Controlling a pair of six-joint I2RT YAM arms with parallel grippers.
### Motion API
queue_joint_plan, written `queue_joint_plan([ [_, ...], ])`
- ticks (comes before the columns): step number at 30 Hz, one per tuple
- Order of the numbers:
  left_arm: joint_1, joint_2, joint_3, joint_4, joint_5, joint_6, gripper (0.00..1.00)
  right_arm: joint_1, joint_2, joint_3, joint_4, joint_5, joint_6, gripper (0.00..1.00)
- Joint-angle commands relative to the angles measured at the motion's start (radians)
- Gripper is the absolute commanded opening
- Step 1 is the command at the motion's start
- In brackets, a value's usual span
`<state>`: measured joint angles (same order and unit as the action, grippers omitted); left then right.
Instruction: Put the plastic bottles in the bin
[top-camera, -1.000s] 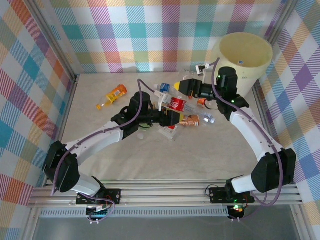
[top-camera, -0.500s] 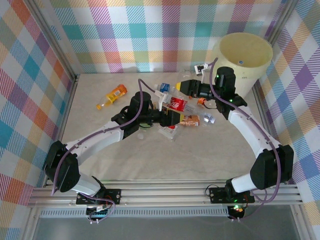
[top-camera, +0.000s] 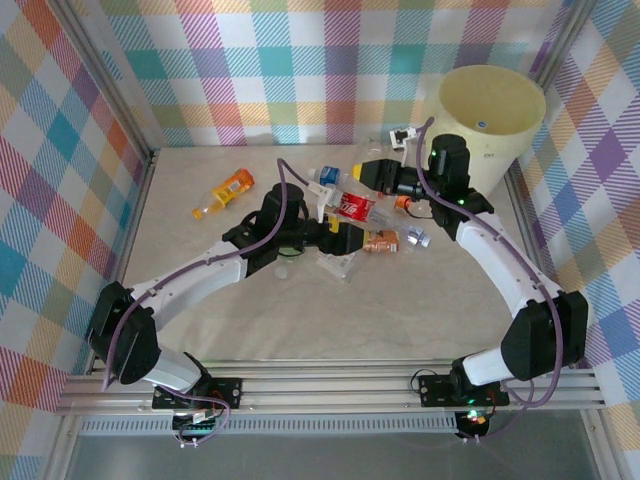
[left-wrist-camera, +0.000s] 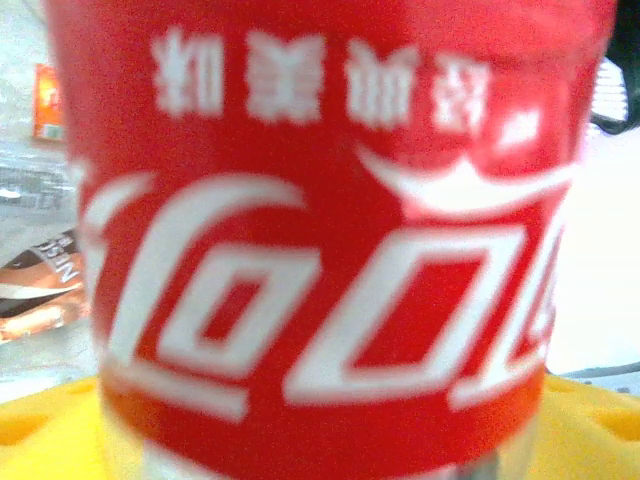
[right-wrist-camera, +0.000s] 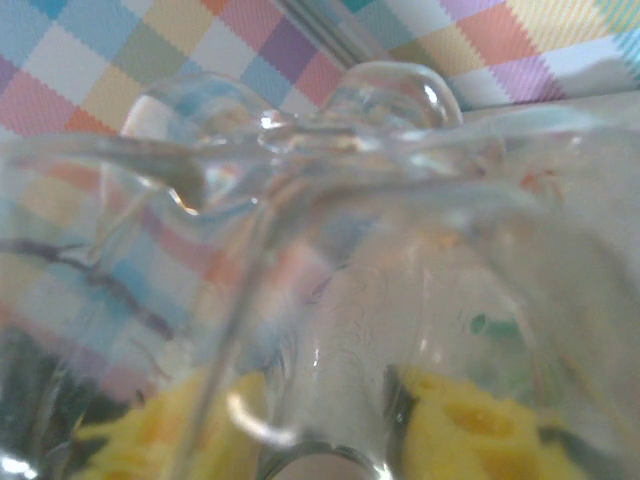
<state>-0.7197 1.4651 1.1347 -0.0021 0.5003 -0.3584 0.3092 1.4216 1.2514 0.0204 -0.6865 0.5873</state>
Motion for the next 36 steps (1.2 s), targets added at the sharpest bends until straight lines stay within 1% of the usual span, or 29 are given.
queue_joint_plan([
  [1, -0.004, -0.041, 0.028, -0.075, -0.079, 0.046, 1.0, 0.003, -0.04, 0.032, -0.074, 0.15, -0.079, 0.0],
  [5, 0.002, -0.1, 0.005, -0.115, -0.171, 0.071, 1.0, -0.007, -0.054, 0.075, -0.159, 0.29, -0.155, 0.0],
  [10, 0.017, -0.201, -0.07, -0.13, -0.383, 0.051, 1.0, -0.031, -0.065, 0.141, -0.222, 0.423, -0.252, 0.0],
  [14, 0.051, -0.277, -0.147, -0.139, -0.522, -0.004, 1.0, -0.058, -0.063, 0.192, -0.237, 0.485, -0.305, 0.0],
  [18, 0.079, -0.324, -0.172, -0.246, -0.727, -0.061, 1.0, -0.086, -0.052, 0.239, -0.229, 0.536, -0.332, 0.0],
  [21, 0.097, -0.342, -0.174, -0.338, -0.824, -0.09, 1.0, -0.105, -0.033, 0.287, -0.232, 0.598, -0.332, 0.0],
  [23, 0.106, -0.355, -0.182, -0.365, -0.866, -0.109, 1.0, -0.124, -0.018, 0.321, -0.229, 0.627, -0.331, 0.0],
  [26, 0.115, -0.373, -0.198, -0.377, -0.897, -0.133, 1.0, -0.166, 0.01, 0.374, -0.206, 0.634, -0.313, 0.0],
  [31, 0.124, -0.394, -0.226, -0.388, -0.927, -0.171, 1.0, -0.24, 0.08, 0.461, -0.134, 0.626, -0.277, 0.0],
  [36, 0.133, -0.411, -0.249, -0.406, -0.944, -0.193, 1.0, -0.301, 0.193, 0.608, -0.125, 0.674, -0.263, 0.0],
])
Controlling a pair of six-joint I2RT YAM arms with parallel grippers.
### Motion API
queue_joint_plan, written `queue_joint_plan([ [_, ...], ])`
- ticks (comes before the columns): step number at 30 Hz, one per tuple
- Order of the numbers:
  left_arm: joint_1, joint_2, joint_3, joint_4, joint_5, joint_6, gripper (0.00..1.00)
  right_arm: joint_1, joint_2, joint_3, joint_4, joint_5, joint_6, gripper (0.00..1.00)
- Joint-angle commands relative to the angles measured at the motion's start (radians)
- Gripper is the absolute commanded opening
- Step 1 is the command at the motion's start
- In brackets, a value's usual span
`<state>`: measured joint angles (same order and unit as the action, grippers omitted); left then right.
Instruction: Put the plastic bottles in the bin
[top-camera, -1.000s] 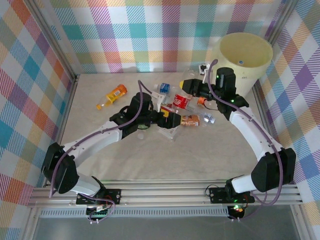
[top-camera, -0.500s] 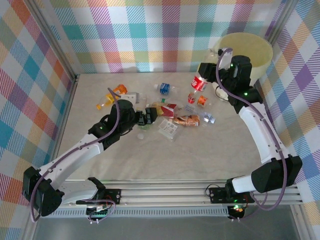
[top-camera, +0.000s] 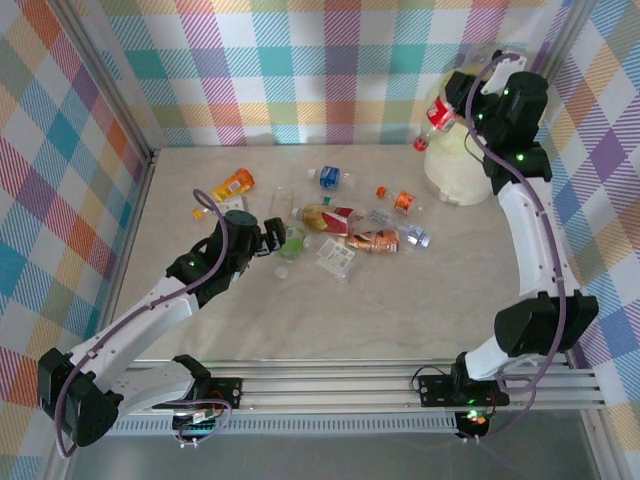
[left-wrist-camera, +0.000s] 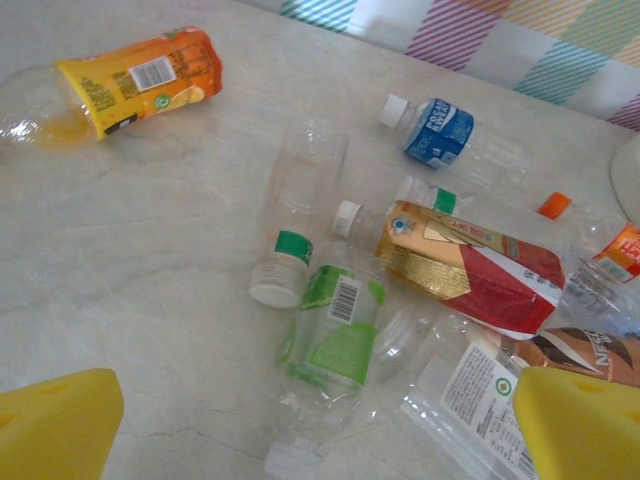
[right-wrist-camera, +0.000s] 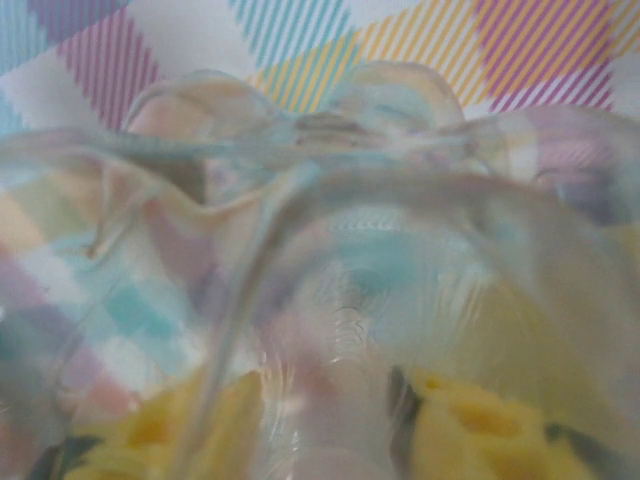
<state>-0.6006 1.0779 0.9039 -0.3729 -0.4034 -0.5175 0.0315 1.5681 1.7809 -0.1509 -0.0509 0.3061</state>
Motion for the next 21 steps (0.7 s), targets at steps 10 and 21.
queue_joint_plan([
  [10, 0.031, -0.028, -0.037, -0.054, -0.047, -0.061, 1.0, -0.059, 0.228, 0.328, 0.001, 0.221, 0.009, 0.01],
  [21, 0.045, -0.011, -0.049, -0.075, -0.046, -0.079, 1.0, -0.071, 0.398, 0.47, -0.032, 0.302, -0.125, 0.07],
])
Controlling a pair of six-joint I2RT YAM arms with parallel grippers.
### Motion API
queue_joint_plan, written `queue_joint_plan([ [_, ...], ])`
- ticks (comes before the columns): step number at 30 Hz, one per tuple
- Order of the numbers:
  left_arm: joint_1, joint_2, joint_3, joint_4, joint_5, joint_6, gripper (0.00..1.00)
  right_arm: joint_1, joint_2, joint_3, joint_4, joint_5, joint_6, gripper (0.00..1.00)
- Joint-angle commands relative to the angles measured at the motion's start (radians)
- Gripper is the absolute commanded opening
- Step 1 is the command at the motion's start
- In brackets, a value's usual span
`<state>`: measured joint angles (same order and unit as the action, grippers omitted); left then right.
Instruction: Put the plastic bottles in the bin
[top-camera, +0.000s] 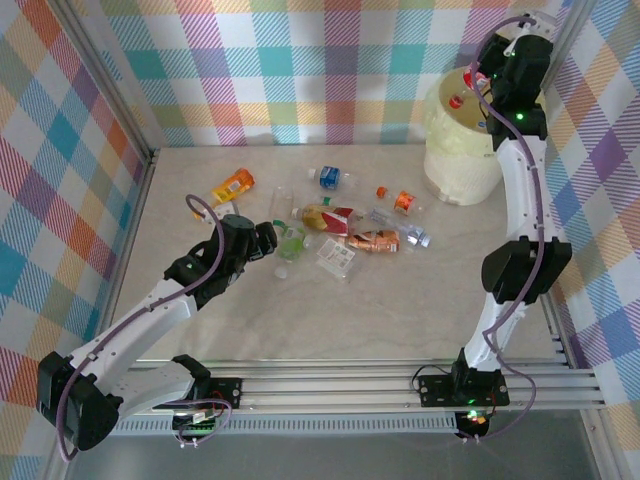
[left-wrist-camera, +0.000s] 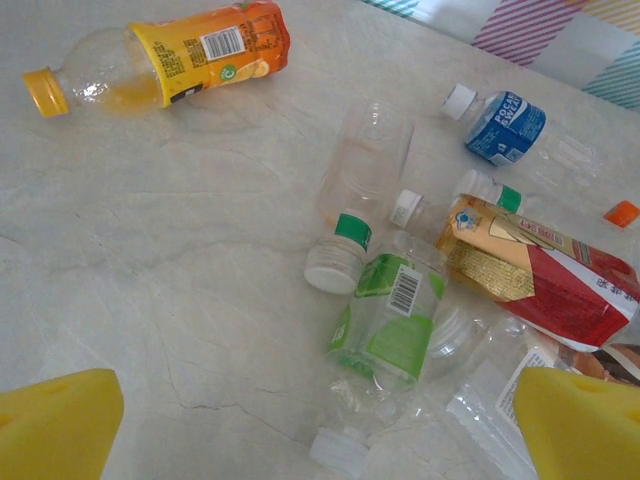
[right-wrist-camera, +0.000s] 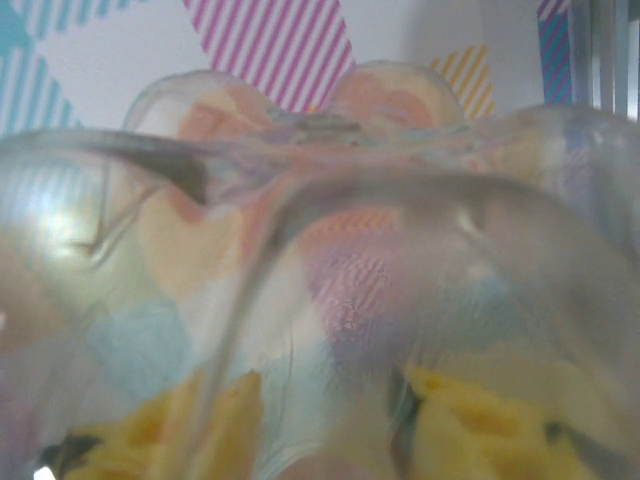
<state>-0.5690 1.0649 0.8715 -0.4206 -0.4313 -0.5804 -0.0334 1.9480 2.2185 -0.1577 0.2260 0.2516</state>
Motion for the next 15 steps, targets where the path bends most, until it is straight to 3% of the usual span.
queue_joint_plan([
  [1, 0.017, 0.002, -0.019, -0.027, -0.017, -0.02, 1.0, -0.006, 0.027, 0.033, -0.041, 0.013, -0.101, 0.1],
  [11, 0.035, 0.012, -0.035, -0.028, -0.008, -0.038, 1.0, -0.008, 0.067, -0.006, -0.183, -0.108, -0.325, 0.16],
  [15, 0.04, 0.025, -0.036, -0.027, -0.003, -0.041, 1.0, -0.011, 0.098, 0.001, -0.229, -0.145, -0.342, 0.22],
])
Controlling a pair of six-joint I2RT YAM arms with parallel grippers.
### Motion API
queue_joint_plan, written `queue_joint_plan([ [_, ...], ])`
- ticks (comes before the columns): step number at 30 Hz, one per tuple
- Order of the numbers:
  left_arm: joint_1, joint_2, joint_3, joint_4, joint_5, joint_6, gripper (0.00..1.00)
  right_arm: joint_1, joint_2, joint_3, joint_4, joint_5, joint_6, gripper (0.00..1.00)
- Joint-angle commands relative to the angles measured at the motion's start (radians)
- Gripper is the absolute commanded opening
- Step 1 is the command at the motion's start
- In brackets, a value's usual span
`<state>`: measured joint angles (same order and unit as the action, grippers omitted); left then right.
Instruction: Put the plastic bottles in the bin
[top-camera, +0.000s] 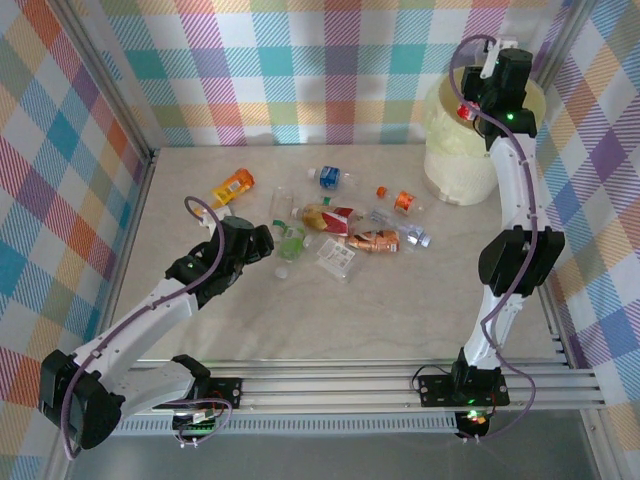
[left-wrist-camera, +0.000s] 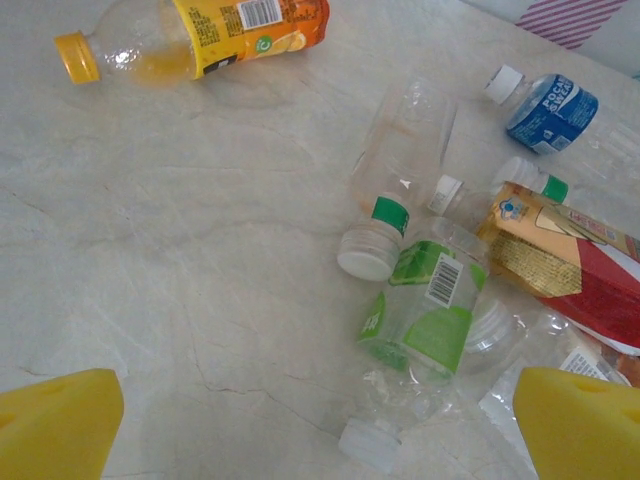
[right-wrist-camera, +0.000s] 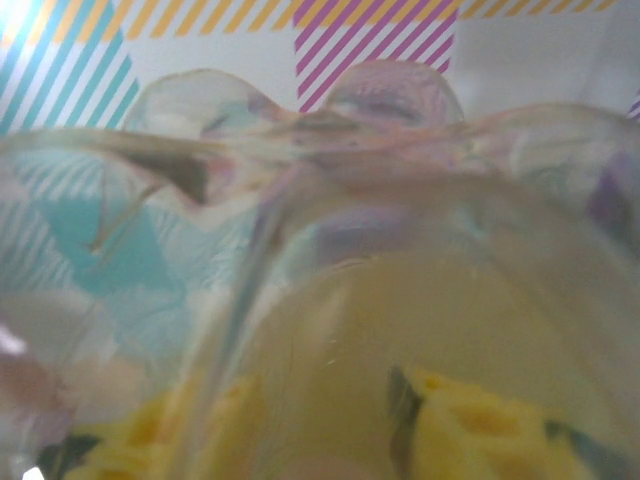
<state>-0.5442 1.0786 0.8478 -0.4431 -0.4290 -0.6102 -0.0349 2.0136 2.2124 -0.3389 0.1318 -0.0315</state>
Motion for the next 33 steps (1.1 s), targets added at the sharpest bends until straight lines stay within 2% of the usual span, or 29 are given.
queue_joint_plan([
  [1, 0.017, 0.014, -0.012, -0.005, -0.004, -0.014, 1.0, -0.012, 0.046, 0.018, -0.067, -0.057, -0.059, 0.23],
  [8, 0.023, 0.029, -0.007, -0.001, 0.014, -0.018, 1.0, -0.016, 0.189, 0.243, -0.297, -0.085, -0.058, 0.31],
  [12, 0.025, 0.036, -0.007, 0.0, 0.013, -0.023, 1.0, -0.017, 0.247, 0.33, -0.363, -0.079, -0.059, 0.38],
  [23, 0.027, 0.044, -0.006, 0.003, 0.032, -0.032, 1.0, -0.018, 0.224, 0.338, -0.337, -0.108, 0.026, 0.68],
  [33, 0.029, 0.047, -0.014, 0.007, 0.035, -0.035, 1.0, -0.019, 0.167, 0.338, -0.321, -0.215, 0.106, 0.86],
])
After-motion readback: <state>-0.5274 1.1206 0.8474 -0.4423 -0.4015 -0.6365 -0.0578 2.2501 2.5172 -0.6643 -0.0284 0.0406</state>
